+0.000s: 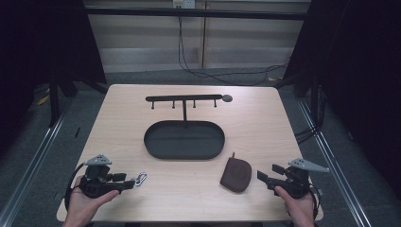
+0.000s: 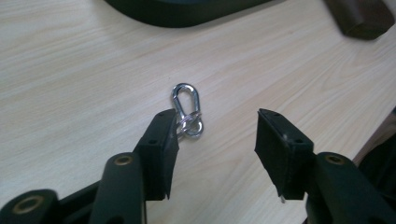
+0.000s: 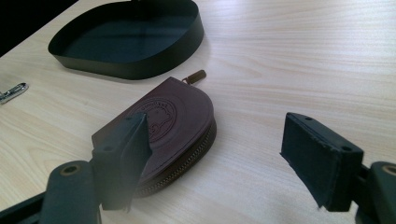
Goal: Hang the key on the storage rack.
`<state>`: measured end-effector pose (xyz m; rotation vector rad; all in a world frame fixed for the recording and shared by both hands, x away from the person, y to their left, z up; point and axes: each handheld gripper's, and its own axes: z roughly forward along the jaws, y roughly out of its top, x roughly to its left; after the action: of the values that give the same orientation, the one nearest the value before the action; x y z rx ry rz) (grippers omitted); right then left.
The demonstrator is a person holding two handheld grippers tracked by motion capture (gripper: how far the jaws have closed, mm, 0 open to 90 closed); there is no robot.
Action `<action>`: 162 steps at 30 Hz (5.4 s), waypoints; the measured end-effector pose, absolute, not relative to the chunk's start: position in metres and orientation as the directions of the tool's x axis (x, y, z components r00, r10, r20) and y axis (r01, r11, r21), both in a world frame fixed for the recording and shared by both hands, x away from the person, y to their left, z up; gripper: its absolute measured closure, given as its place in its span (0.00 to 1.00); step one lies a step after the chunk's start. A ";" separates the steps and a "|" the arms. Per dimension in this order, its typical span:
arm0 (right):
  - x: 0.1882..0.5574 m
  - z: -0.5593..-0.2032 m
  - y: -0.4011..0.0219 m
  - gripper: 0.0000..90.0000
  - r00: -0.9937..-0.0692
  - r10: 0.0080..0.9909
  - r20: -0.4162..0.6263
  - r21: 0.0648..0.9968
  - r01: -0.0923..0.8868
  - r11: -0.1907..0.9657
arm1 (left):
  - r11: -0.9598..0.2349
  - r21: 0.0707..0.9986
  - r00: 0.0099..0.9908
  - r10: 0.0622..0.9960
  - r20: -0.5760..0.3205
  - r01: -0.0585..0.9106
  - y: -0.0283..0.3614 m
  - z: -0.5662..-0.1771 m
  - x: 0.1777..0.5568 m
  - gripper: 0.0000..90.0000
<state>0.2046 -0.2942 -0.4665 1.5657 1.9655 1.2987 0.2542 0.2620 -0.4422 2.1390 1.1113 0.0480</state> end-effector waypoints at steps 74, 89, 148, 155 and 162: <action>0.208 -0.471 -0.286 0.28 -0.404 0.870 0.282 0.759 0.649 0.055 | -0.724 0.221 0.757 0.626 -0.187 0.654 0.215 -0.439 0.308 0.99; 0.208 -0.471 -0.286 0.28 -0.405 0.870 0.280 0.756 0.651 0.060 | -0.748 0.206 0.775 0.620 -0.124 0.631 0.212 -0.402 0.312 0.99; 0.209 -0.472 -0.285 0.27 -0.407 0.870 0.280 0.747 0.661 0.068 | -0.736 0.262 0.775 0.625 -0.093 0.624 0.187 -0.326 0.347 0.99; 0.210 -0.472 -0.286 0.27 -0.405 0.870 0.281 0.745 0.663 0.068 | -0.758 0.247 0.791 0.607 -0.073 0.604 0.181 -0.317 0.353 0.99; 0.210 -0.472 -0.286 0.27 -0.403 0.871 0.280 0.747 0.662 0.065 | -0.766 0.233 0.796 0.600 -0.077 0.600 0.173 -0.317 0.360 0.99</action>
<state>0.2096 -0.2858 -0.4724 1.5546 2.0998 1.2503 0.3598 0.1732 -0.3166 2.7402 0.9309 0.0029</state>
